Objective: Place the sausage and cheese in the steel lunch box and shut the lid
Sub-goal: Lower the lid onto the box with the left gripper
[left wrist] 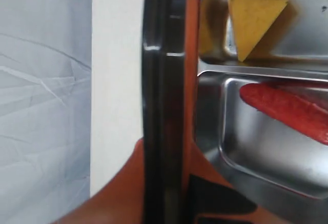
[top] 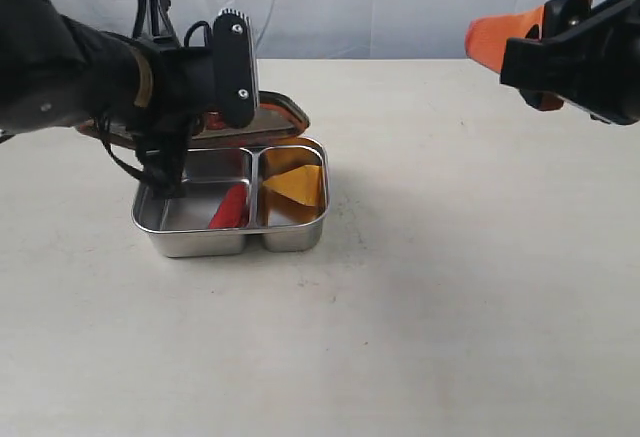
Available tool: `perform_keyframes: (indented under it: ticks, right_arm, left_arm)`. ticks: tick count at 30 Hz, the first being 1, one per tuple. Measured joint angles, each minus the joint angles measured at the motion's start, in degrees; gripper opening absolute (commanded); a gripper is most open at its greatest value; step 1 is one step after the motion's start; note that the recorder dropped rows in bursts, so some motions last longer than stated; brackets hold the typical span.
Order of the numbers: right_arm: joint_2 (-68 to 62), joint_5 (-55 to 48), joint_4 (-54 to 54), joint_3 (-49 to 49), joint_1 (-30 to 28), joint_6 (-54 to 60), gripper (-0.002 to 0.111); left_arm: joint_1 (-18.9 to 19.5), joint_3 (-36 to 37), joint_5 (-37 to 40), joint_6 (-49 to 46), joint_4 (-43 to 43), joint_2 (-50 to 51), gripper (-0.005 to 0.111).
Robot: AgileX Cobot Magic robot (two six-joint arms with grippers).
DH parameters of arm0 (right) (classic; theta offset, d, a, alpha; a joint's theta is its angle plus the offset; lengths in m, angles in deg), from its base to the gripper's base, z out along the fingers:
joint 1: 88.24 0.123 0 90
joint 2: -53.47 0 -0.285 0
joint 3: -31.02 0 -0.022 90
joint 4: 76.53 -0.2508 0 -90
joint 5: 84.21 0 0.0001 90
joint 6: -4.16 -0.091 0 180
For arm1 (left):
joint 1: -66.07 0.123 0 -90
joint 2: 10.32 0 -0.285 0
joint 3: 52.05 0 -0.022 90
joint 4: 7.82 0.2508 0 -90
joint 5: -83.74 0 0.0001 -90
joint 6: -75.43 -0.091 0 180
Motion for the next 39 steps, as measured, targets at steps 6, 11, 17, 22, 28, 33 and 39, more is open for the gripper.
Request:
perform_keyframes:
  ticks: [6,11,17,22,28,33,39]
  right_arm:
    - [0.1,-1.0,0.2,0.0,0.0,0.0,0.049]
    - [0.1,-2.2,0.5,0.0,0.0,0.0,0.049]
    - [0.1,-3.0,1.9,0.0,0.0,0.0,0.049]
    - [0.1,-2.9,2.2,0.0,0.0,-0.3,0.049]
    - [0.1,-4.4,2.3,0.0,0.0,-1.1,0.049]
    - [0.1,-4.7,2.3,0.0,0.0,-1.3,0.049]
    - [0.1,-4.9,2.3,0.0,0.0,-2.2,0.049]
  left_arm:
    - [-4.5,0.0,2.1,16.1,18.2,3.3,0.000]
    - [-6.2,0.0,3.6,19.4,21.3,6.5,0.000]
    - [-8.6,0.0,5.6,21.5,21.3,8.4,0.000]
    - [-11.5,0.0,7.4,22.4,17.1,8.5,0.000]
    - [-12.0,-0.7,9.4,22.4,11.7,10.6,0.000]
    - [-12.0,-1.1,9.4,22.4,6.6,11.5,0.000]
    - [-12.0,-1.1,9.3,22.0,3.1,11.6,0.000]
